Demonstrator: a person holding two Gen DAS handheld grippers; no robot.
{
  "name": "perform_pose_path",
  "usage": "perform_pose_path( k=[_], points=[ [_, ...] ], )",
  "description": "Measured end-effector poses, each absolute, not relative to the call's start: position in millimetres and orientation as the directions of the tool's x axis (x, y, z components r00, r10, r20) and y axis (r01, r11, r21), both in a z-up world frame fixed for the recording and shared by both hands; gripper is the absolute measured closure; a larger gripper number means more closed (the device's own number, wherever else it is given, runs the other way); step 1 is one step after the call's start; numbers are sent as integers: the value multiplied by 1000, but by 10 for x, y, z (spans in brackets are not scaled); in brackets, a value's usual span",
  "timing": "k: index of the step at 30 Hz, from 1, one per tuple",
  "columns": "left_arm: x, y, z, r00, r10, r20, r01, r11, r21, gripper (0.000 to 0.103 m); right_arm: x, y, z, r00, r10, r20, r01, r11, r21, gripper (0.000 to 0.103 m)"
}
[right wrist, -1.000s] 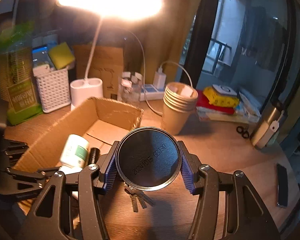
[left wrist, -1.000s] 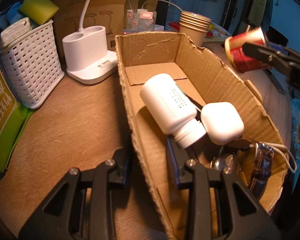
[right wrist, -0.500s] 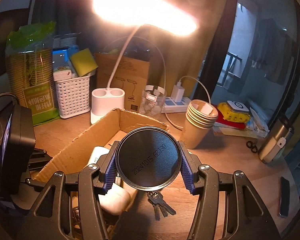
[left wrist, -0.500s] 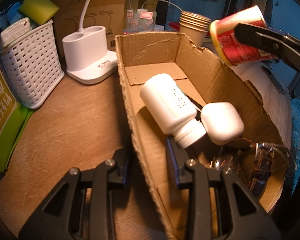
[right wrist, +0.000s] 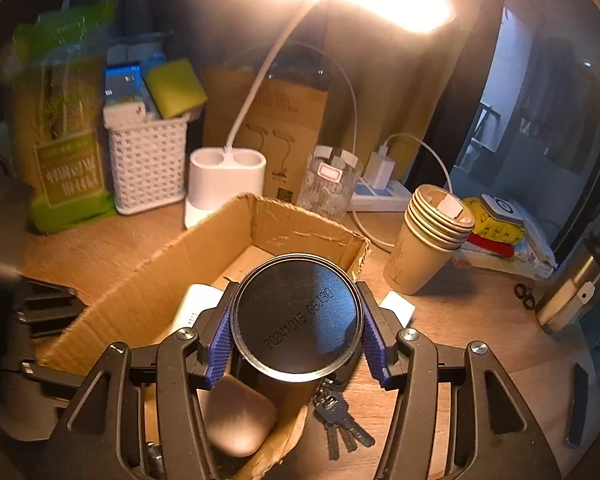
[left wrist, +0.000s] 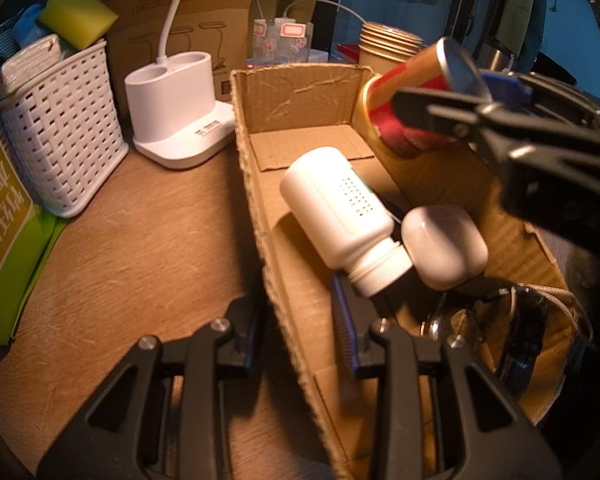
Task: Organize rigid objects
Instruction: 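Carry the tin can over the cardboard box and open the right gripper, then move the right gripper back toward the black car key and keys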
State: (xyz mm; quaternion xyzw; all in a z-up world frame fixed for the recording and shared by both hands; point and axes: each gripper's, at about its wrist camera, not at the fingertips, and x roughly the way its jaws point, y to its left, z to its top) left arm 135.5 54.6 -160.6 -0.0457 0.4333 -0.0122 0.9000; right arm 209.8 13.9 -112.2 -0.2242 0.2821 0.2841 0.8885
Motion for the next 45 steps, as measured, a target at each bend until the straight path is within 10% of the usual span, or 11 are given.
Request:
perform_pose_path(
  k=[45],
  points=[
    [1356, 500, -1617, 623, -66, -779, -17, 995, -97, 70, 2289, 15, -1100, 703, 322, -635, -573, 785, -236, 35]
  ],
)
